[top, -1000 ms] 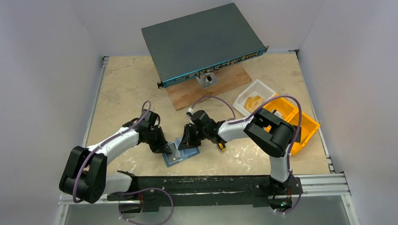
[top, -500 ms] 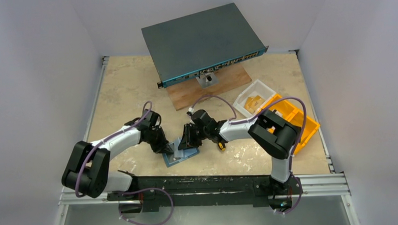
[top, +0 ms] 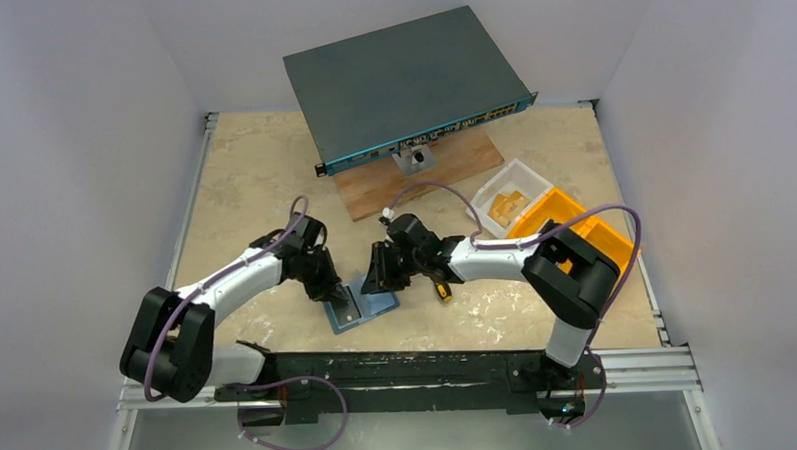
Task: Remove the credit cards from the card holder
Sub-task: Remove the credit card from the card holder.
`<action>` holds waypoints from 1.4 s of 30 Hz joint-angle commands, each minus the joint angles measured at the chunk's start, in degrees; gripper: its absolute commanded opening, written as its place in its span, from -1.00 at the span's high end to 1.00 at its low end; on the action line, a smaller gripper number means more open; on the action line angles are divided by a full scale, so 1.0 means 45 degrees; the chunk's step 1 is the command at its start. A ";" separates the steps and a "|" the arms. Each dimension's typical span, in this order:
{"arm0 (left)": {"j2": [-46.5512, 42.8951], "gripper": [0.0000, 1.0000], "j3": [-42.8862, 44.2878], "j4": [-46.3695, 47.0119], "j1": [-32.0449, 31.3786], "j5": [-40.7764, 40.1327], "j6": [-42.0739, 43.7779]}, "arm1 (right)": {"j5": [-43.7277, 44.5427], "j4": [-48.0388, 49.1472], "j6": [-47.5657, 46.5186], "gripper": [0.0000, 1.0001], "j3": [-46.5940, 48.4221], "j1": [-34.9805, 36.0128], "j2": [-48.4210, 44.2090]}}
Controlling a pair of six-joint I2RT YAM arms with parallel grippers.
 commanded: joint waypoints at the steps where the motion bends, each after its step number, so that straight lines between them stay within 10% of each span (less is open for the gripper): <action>1: -0.0474 1.00 0.1182 -0.0310 -0.0490 0.0056 0.0474 | 0.1010 -0.1148 -0.0455 0.39 0.0648 0.0026 -0.1201; 19: 0.3078 0.99 0.2534 0.1753 -0.2535 0.0788 -0.0440 | 0.3966 -0.3654 -0.0698 0.20 -0.0506 0.0009 -0.4252; 32: -0.2145 0.68 0.1003 -0.2829 -0.1368 -0.3732 -0.0878 | 0.1639 -0.3407 -0.2178 0.21 0.1321 0.0507 -0.1815; 42: -0.3311 0.67 -0.0607 -0.2419 0.0024 -0.3433 -0.1682 | 0.0418 -0.2161 -0.1851 0.22 0.2596 0.0996 0.0582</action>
